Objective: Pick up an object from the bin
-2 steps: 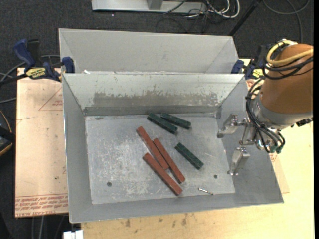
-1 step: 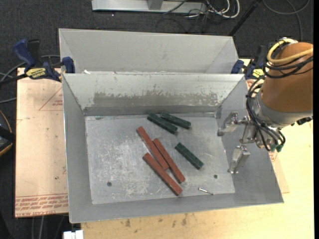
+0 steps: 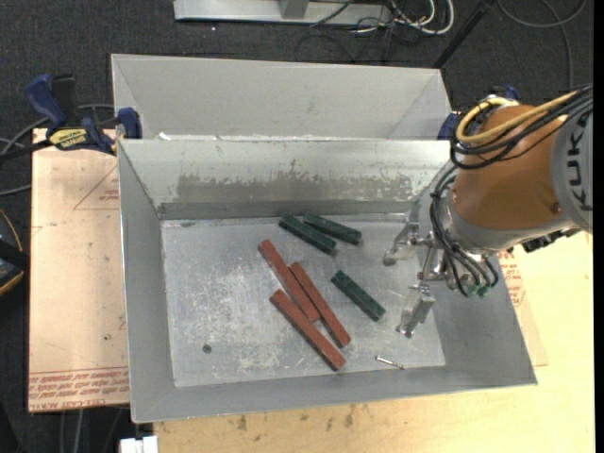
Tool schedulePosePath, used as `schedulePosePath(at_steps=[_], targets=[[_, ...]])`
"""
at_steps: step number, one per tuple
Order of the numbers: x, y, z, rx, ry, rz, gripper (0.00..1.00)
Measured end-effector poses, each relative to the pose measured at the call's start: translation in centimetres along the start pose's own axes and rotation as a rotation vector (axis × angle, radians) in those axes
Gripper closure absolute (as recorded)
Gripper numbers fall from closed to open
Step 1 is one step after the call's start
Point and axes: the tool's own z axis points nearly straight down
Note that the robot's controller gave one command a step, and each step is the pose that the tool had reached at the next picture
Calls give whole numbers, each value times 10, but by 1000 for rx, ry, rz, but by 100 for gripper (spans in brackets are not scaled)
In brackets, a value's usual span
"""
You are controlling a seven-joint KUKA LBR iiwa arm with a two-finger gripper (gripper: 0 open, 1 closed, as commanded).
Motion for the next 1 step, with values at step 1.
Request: schedulePosePath(at_steps=[1], targets=[[-25, 48, 25, 0, 7, 139, 0]])
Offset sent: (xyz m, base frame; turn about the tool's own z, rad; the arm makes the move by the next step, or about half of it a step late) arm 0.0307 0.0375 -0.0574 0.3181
